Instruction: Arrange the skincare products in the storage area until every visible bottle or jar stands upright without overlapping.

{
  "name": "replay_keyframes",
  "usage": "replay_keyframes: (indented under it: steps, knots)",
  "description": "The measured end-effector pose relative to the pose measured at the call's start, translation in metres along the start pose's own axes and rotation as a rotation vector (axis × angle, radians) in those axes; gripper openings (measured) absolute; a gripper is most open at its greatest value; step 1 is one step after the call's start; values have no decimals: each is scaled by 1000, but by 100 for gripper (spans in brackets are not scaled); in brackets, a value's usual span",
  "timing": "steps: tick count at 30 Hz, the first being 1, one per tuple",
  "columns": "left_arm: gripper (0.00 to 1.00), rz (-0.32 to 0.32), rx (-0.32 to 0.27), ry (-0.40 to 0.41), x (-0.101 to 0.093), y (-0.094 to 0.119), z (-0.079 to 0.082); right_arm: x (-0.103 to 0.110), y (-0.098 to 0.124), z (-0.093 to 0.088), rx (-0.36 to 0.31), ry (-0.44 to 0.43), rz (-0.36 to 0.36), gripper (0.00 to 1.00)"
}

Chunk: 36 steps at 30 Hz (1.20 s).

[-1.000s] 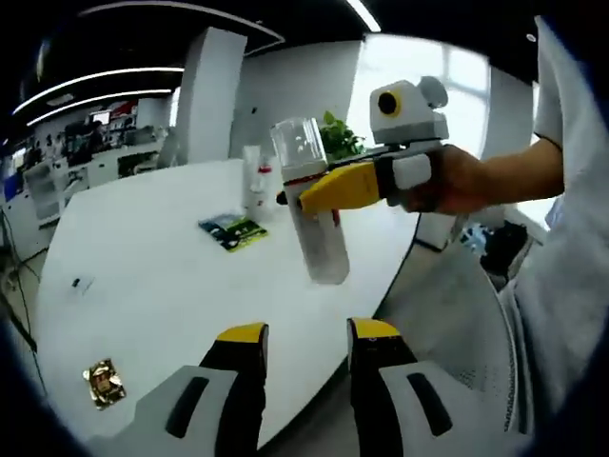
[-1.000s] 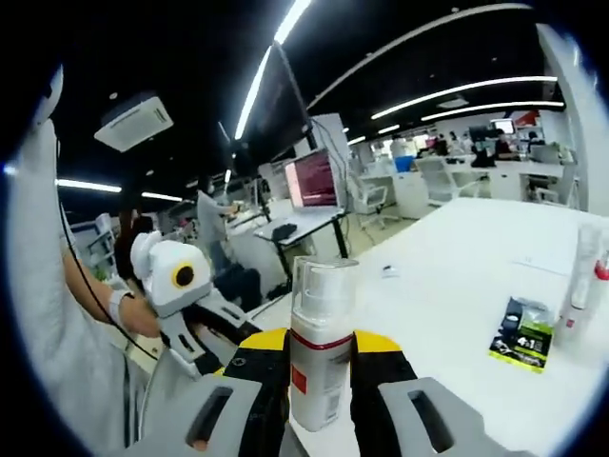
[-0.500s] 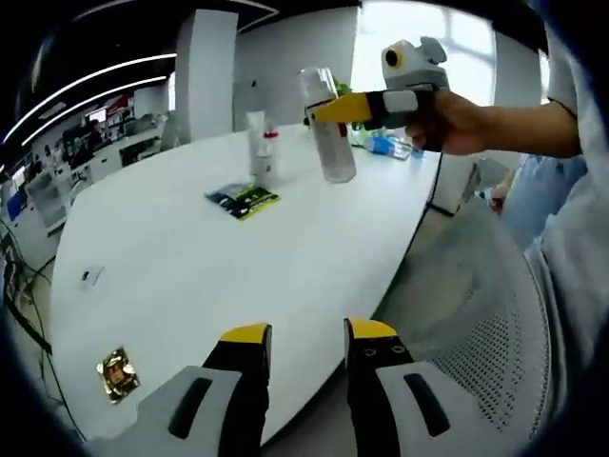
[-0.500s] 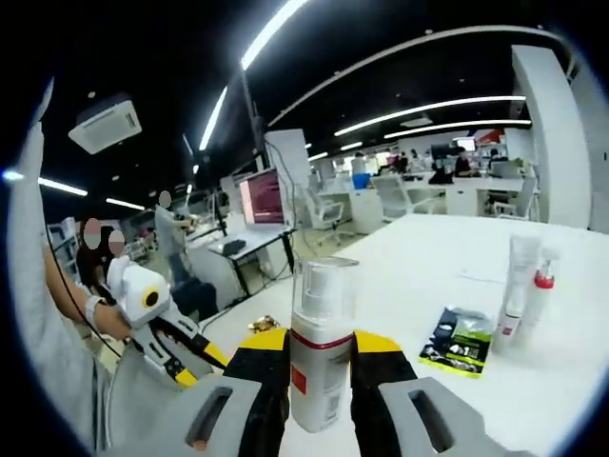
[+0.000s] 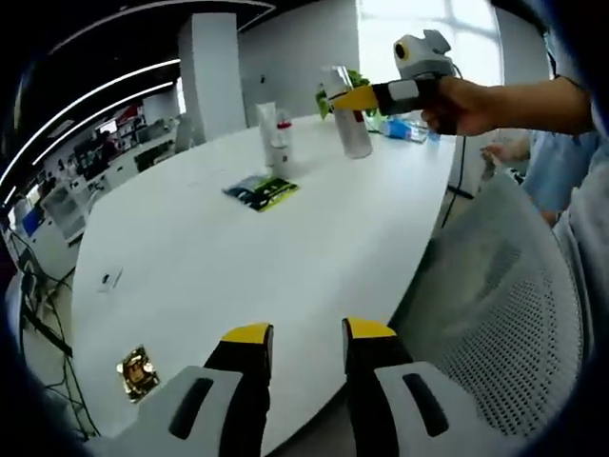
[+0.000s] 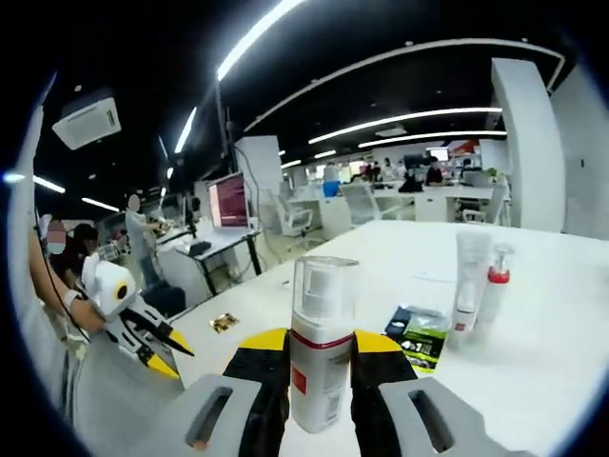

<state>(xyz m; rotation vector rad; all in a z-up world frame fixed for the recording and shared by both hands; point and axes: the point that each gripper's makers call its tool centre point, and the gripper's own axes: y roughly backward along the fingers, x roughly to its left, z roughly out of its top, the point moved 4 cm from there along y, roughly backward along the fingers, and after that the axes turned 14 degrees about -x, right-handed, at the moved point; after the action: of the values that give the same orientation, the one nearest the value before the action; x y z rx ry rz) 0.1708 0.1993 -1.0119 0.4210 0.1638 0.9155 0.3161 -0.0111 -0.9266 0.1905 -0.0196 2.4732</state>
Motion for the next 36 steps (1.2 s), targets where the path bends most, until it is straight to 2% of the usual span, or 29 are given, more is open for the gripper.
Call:
replay_keyframes:
  steps: [3,9,18,21,24,26,27,36]
  knots:
    - [25,-8,19,-16,-2,-1,-3,-16,1,-5,3,21,-33,18]
    - [25,-23,62,1,-4,-4,-11,-50,-1,-10,-53,55,-101,18]
    - [23,-36,108,24,-5,-6,-21,-98,-6,-34,-67,59,-188,18]
    - [20,-29,133,20,-4,-6,-25,-106,-3,-42,-65,50,-206,18]
    - [23,-35,164,49,-6,-7,-31,-108,2,-47,-68,48,-210,18]
    - [23,-46,177,41,-8,-7,-33,-111,5,-50,-82,56,-189,18]
    - [22,-50,183,39,-9,-7,-34,-110,5,-49,-113,66,-166,18]
    - [26,-47,206,36,-8,-7,-37,-119,16,-71,-79,79,-174,18]
